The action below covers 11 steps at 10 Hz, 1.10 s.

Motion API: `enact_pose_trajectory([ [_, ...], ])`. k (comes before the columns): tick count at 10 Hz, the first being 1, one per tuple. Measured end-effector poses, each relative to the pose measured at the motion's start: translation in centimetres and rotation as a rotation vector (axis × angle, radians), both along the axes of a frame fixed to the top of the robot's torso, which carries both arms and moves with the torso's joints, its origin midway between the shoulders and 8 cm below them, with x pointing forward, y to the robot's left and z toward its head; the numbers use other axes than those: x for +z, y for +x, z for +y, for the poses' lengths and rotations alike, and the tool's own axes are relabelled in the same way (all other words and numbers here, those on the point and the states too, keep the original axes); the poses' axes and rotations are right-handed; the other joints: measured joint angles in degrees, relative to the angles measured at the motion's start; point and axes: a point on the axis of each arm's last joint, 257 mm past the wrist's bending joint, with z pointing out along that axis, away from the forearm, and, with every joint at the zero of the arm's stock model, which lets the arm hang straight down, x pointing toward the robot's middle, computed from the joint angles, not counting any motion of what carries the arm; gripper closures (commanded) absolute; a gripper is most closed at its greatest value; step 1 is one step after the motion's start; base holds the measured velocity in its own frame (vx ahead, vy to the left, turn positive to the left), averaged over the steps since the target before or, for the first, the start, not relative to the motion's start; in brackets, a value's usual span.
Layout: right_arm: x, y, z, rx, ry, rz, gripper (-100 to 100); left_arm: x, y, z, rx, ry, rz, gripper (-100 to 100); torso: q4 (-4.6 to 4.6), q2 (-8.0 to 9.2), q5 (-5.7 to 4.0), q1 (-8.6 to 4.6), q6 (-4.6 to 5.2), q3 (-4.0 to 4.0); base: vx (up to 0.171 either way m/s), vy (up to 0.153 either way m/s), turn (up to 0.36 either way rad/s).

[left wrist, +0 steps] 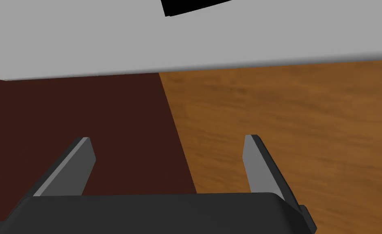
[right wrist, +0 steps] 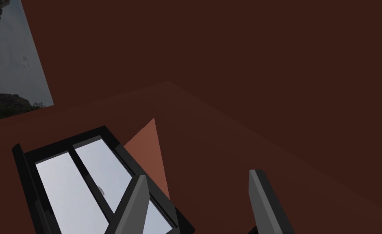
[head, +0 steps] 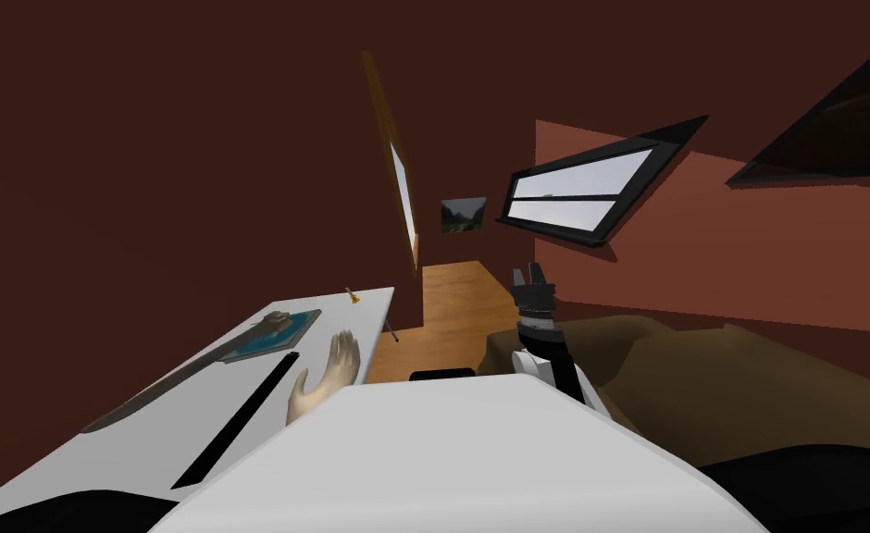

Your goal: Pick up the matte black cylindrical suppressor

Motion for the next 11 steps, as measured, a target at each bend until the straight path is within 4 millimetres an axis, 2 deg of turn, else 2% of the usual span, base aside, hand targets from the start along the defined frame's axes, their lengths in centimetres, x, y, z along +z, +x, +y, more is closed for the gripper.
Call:
enact_pose_trajectory([
  [1, 0.0, 0.0, 0.0, 0.000, 0.000, 0.000, 0, -0.1, -0.3, -0.1, 0.009, -0.009, 0.003, -100, 0.02, 0.10, -0.01, -0.03, 0.00, 0.05, 0.153, 0.013, -0.028],
  [4, 0.0, 0.0, 0.0, 0.000, 0.000, 0.000, 0, -0.1, -3.0, -0.4, 0.101, -0.072, -0.011, -100, -0.02, -0.10, -0.01, -0.01, 0.01, -0.05, 0.162, 0.007, -0.024],
  [9, 0.0, 0.0, 0.0, 0.000, 0.000, 0.000, 0, -0.6, -6.0, -1.6, 0.238, -0.182, -0.051, -100, -0.06, -0.31, -0.01, -0.05, 0.01, -0.17, 0.197, 0.006, -0.025],
  [11, 0.0, 0.0, 0.0, 0.000, 0.000, 0.000, 0, -0.5, -6.6, -2.2, 0.277, -0.223, -0.067, -100, -0.05, -0.25, -0.02, -0.07, 0.01, -0.14, 0.202, 0.014, -0.023],
])
